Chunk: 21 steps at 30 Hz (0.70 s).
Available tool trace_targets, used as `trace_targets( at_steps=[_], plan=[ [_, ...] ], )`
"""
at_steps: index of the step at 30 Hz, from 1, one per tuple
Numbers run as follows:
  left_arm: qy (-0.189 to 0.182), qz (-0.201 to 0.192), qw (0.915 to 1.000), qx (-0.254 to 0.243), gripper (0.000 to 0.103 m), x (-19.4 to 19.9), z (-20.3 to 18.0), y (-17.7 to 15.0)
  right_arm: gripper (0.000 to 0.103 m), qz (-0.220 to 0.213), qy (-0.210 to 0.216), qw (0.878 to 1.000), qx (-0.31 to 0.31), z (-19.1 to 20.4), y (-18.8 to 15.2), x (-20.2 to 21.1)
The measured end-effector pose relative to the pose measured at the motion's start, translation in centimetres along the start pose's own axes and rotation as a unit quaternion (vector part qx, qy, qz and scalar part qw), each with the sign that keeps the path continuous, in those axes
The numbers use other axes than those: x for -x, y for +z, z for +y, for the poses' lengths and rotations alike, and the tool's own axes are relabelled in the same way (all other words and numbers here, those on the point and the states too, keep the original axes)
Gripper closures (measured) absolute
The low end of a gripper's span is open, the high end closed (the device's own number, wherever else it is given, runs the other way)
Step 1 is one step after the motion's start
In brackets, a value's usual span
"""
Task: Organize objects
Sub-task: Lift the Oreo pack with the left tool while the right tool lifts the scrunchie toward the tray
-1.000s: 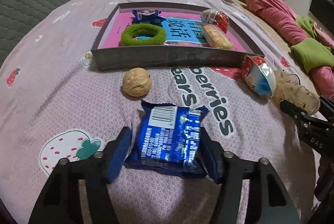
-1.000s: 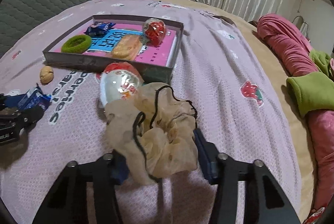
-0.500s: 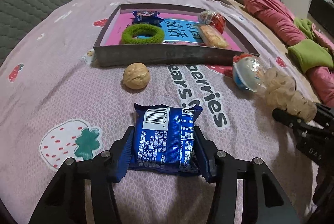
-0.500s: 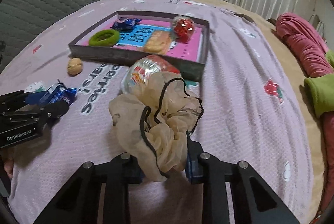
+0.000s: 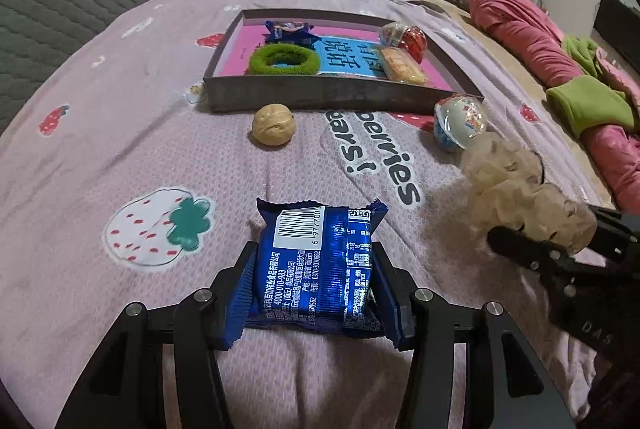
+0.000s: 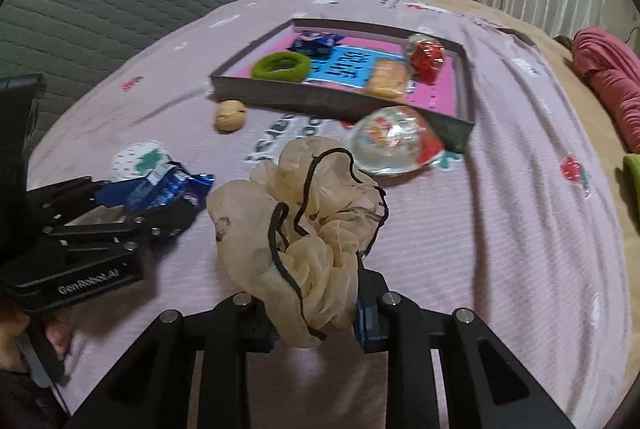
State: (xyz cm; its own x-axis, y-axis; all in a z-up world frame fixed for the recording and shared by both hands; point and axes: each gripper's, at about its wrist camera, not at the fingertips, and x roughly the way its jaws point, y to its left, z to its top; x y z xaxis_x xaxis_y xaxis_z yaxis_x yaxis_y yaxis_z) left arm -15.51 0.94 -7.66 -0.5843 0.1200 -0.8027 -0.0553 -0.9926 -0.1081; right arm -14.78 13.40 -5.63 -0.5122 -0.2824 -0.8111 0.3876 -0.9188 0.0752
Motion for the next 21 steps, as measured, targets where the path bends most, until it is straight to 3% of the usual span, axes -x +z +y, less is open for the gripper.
trace_targets(
  at_steps=[21],
  plan=[
    [-0.003, -0.054, 0.9985, -0.004, 0.048, 8.5, 0.6, -1.4, 0.075, -0.063, -0.021, 0.997, -0.041, 3.4, -2.7, 7.1]
  ],
)
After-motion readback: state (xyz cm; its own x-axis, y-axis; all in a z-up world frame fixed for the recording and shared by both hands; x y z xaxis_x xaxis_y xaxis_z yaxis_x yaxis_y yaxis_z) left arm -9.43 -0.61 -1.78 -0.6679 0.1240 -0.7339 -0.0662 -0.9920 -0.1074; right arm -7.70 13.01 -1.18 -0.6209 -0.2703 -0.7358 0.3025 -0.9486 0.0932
